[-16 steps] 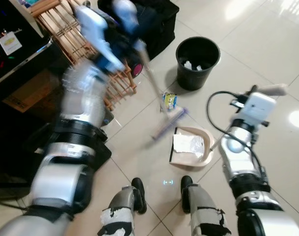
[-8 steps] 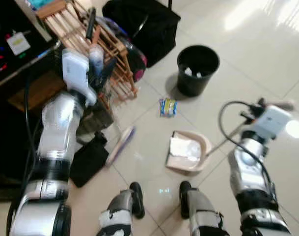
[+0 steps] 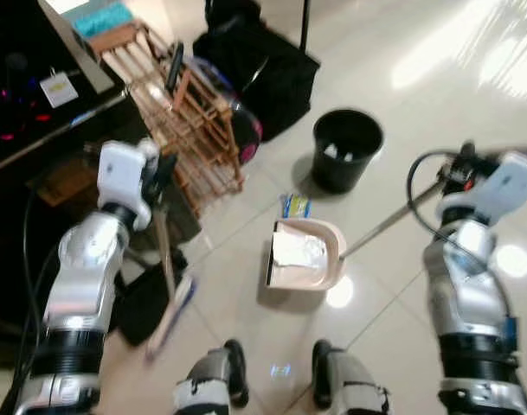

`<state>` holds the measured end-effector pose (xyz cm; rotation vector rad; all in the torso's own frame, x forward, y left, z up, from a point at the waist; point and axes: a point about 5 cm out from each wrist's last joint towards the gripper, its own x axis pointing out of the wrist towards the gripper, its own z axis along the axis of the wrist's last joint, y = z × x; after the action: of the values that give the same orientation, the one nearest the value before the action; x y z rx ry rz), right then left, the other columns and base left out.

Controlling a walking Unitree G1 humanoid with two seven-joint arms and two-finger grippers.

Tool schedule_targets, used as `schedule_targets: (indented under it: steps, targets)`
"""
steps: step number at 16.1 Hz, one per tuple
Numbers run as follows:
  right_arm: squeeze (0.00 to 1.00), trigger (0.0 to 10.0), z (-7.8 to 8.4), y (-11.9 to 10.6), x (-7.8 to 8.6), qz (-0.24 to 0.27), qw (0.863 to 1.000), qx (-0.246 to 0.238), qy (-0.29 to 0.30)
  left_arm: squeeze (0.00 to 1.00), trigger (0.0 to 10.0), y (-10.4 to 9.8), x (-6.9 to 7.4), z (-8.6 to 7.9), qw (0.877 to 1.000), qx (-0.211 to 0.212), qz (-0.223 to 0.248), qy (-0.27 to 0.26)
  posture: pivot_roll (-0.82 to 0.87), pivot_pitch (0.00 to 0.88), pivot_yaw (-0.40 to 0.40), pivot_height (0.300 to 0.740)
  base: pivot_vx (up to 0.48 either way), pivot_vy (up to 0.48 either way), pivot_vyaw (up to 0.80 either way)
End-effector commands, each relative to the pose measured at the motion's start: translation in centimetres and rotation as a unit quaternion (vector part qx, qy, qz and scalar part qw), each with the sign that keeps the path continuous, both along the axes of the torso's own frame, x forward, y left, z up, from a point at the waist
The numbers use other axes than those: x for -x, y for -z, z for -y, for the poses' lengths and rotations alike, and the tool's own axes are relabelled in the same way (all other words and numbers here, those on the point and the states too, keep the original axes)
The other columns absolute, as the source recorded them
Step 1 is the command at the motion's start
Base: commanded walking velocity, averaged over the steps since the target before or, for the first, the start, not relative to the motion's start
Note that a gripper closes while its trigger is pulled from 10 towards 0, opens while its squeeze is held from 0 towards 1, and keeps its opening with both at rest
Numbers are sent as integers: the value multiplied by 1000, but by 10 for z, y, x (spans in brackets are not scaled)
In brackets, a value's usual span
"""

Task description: Sweep floor

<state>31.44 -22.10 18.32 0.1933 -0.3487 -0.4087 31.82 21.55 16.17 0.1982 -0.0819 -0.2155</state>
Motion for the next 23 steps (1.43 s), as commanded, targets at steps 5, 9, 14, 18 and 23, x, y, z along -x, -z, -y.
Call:
schedule_targets:
  steps: [5,9,14,18,23]
  targets:
    - [0,10000,6,-57,5,21,997,2,-68,0,10000,17,24,2,1000,9,-19,-17,-43,88,44,740,0,0,0]
    - [0,10000,-2,-83,10,16,994,10,-111,0,10000,22,23,23,1000,8,-28,-5,-59,69,45,740,0,-108,0]
    - [0,10000,-2,-100,14,18,992,-11,-124,0,10000,16,17,34,1000,20,-22,0,-67,51,48,740,0,-480,89]
    - [0,10000,-4,-107,14,8,991,-6,-135,0,10000,16,16,40,999,26,-23,2,-65,49,43,740,0,-480,0]
    - [0,10000,-6,-112,15,5,990,-7,-143,0,10000,17,18,46,999,32,-23,4,-66,48,33,740,0,-480,0]
